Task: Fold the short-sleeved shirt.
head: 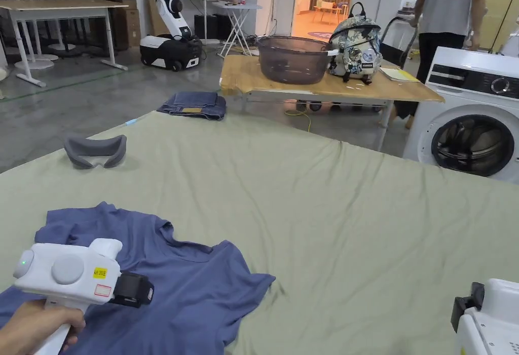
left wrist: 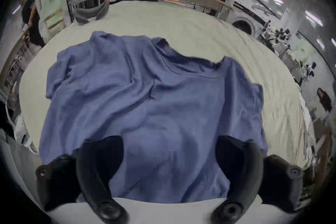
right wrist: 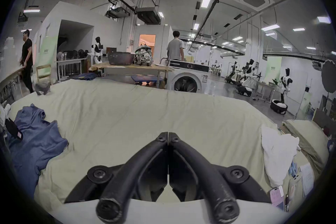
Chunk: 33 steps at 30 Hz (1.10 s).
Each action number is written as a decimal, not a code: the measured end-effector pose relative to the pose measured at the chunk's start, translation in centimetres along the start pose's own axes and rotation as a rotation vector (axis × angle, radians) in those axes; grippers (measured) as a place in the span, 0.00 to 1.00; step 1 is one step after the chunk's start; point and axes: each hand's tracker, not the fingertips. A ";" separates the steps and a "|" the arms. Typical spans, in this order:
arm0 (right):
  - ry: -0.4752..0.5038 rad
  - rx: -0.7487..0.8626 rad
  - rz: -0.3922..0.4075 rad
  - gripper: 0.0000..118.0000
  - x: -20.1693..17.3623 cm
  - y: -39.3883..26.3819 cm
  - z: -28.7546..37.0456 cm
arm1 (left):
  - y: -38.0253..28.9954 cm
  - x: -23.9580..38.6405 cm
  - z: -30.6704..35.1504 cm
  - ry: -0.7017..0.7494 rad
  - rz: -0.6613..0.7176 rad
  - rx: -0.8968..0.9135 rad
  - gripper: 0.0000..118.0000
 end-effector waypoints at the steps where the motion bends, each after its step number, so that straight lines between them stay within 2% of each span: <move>1: -0.001 -0.005 0.002 0.00 0.0 -0.3 -0.1 | -0.1 0.2 -0.1 0.020 -0.017 0.012 0.89; 5: -0.001 -0.020 0.013 0.00 -0.1 -0.4 0.0 | -1.1 0.4 -1.5 0.121 -0.047 -0.025 0.88; 6: -0.001 -0.022 0.020 0.00 -0.2 -0.4 0.1 | -1.4 1.4 -1.3 0.144 -0.065 -0.054 0.81; 7: 0.000 -0.023 0.026 0.00 -0.2 -0.5 0.1 | -1.7 1.5 -1.6 0.139 -0.076 -0.063 0.67; 9: 0.000 -0.027 0.029 0.00 -0.3 -0.7 0.1 | -2.8 2.1 -1.7 0.174 -0.142 -0.019 0.61; 11: 0.002 -0.032 0.028 0.00 -0.4 -0.9 0.1 | -3.1 2.4 -1.7 0.151 -0.109 -0.016 0.37; 12: 0.002 -0.034 0.028 0.00 -0.5 -1.0 0.1 | -3.0 2.5 -1.5 0.149 -0.094 -0.005 0.21; 13: 0.000 -0.037 0.028 0.00 -0.5 -1.1 0.1 | -2.9 2.7 -1.3 0.168 -0.095 0.013 0.00; 18: 0.003 -0.049 0.018 0.00 -0.8 -0.9 0.9 | -3.3 2.1 -1.2 0.152 -0.098 0.060 0.00; 23: -0.002 -0.047 0.008 0.00 -0.5 -1.1 0.6 | -2.1 2.8 2.5 0.068 -0.016 0.236 0.00; 26: -0.010 -0.035 0.001 0.00 -0.2 -0.9 0.7 | -0.1 5.0 5.1 0.057 -0.069 0.327 0.00; 30: -0.021 -0.011 -0.013 0.00 0.5 -0.3 1.0 | 3.5 8.4 9.1 0.019 -0.073 0.455 0.00; 33: -0.033 0.004 -0.027 0.00 1.2 0.3 1.2 | 6.4 11.7 11.9 -0.026 -0.149 0.522 0.00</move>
